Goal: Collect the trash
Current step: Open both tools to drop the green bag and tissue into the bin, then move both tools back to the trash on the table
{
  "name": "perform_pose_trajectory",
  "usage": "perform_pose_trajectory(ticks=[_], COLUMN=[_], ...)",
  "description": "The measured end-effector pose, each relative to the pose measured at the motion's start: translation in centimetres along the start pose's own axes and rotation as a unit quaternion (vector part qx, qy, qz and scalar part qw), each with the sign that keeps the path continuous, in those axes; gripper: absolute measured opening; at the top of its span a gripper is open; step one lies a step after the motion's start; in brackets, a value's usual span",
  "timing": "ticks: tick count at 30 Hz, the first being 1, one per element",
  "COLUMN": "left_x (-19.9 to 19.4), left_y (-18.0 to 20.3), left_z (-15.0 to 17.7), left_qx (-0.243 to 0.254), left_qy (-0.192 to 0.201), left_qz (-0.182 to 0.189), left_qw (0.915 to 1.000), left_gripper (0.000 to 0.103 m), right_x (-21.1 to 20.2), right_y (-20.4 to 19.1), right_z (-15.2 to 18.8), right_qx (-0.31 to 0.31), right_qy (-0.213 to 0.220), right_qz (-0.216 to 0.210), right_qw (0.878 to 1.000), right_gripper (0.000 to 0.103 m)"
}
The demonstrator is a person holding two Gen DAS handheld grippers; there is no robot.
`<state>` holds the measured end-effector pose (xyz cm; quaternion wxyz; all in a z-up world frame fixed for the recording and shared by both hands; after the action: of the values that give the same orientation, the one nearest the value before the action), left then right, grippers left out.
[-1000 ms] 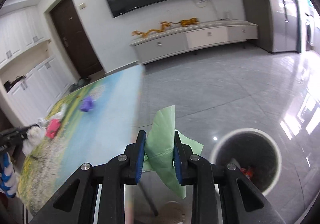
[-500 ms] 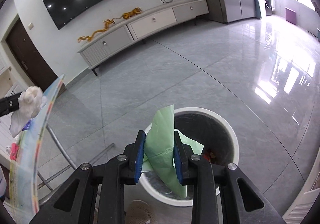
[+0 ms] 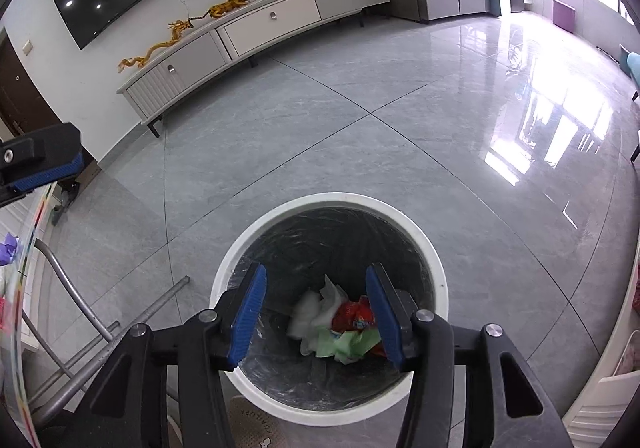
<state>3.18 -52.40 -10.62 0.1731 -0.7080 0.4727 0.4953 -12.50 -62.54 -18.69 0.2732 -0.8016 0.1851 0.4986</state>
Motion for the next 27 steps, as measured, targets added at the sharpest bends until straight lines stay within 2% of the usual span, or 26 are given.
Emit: perform_pose_trajectory(ticks=[7,11,18,21,27], left_x=[-5.1,-7.5,-12.6,-15.3,-20.0], left_y=[-1.0,-2.7,-7.1,-9.4,-12.6], left_z=[3.1,5.6,11.2,13.9,17.8], left_qx=[0.021,0.023,-0.018,-0.038,-0.068], left_qy=[0.052,0.057,0.076,0.091,0.117], left_qz=[-0.057,-0.09,-0.144,-0.175,-0.211], left_qw=[0.9968,0.994,0.9864,0.9797,0.9681], left_gripper=[0.047,0.047,0.047,0.047,0.047], right_x=[-2.5,-3.8,-6.3,-7.3,-10.1], right_y=[-0.1,-1.3,-4.7,-6.4,-10.5], right_z=[1.3,2.2,3.8,4.1,4.3], right_qx=[-0.005,-0.014,-0.039,-0.041,-0.064], right_qy=[0.013,0.019,0.033,0.043,0.066], right_qz=[0.013,0.013,-0.008,-0.023,-0.042], right_qw=[1.0,1.0,0.999,0.998,0.995], right_gripper=[0.05,0.051,0.052,0.052,0.052])
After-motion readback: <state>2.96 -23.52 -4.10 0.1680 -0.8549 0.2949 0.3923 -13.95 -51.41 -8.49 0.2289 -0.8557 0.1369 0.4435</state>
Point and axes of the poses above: each gripper's, at about its wrist camera, not at the fingertips, and x roughly the way its jaws point, y to its right, z to its underside, the point moved 3 cm from there along x, roughly the way its jaws point, and after that the axes turned 8 degrees about -y, right-handed, at the moved point
